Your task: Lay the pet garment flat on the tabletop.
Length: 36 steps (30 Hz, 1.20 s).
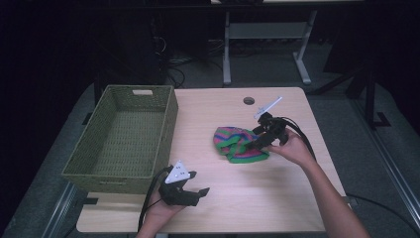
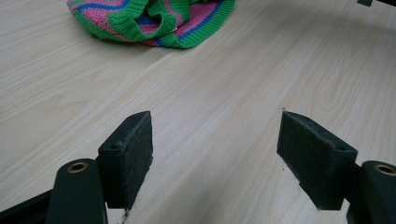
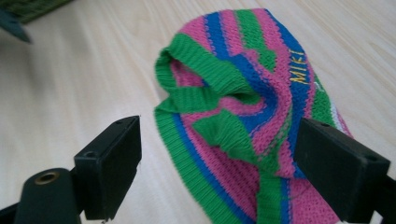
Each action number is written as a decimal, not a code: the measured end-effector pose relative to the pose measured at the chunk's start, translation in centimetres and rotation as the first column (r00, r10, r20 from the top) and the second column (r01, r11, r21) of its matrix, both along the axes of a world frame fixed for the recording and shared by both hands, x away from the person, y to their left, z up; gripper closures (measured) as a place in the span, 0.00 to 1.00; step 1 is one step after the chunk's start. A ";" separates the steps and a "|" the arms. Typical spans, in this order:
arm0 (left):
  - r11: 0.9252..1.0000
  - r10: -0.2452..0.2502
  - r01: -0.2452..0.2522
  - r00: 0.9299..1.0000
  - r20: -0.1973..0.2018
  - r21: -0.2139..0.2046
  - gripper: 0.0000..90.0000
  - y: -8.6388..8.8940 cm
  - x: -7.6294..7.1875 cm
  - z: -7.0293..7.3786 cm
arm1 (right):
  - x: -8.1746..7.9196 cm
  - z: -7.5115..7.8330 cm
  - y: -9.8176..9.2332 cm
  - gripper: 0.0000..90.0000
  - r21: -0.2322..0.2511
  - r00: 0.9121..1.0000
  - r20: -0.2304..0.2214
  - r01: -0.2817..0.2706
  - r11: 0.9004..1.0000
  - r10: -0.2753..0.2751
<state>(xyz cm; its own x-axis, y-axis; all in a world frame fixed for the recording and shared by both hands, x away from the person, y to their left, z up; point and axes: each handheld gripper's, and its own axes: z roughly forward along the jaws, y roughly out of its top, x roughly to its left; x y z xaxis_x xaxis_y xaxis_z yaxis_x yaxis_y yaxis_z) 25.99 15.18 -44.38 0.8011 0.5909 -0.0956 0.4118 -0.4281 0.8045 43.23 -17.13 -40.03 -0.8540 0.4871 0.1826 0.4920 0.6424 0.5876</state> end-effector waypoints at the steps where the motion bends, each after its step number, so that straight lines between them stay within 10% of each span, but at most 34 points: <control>1: 1.000 -0.002 0.002 1.000 0.000 0.003 0.29 0.0 0.0 0.0 | 0.1 -0.1 0.3 0.16 -0.014 1.000 0.008 0.002 1.000 -0.002; 15: 1.000 -0.009 0.009 1.000 -0.005 0.002 0.29 0.0 0.0 0.0 | 1.5 -4.1 3.2 0.25 -0.203 0.999 -0.004 0.033 0.979 -0.035; 21: 1.000 -0.008 0.008 1.000 -0.022 -0.008 0.29 0.1 0.2 -0.1 | 0.7 -4.9 3.9 0.35 -0.271 0.995 0.093 0.058 0.961 -0.034; 36: 1.000 -0.006 0.005 1.000 -0.024 -0.012 0.29 0.0 0.2 -0.2 | 0.6 -4.6 3.6 0.65 -0.290 0.990 0.106 0.117 0.950 -0.090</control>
<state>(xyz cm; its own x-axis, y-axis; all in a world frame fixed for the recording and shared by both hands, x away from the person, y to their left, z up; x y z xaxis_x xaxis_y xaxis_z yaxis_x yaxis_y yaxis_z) 26.23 15.22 -44.55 0.8018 0.5852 -0.1212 0.4283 -0.4212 0.7995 43.88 -13.57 -44.64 -0.8023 0.5941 -0.0575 0.5188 0.7418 0.4249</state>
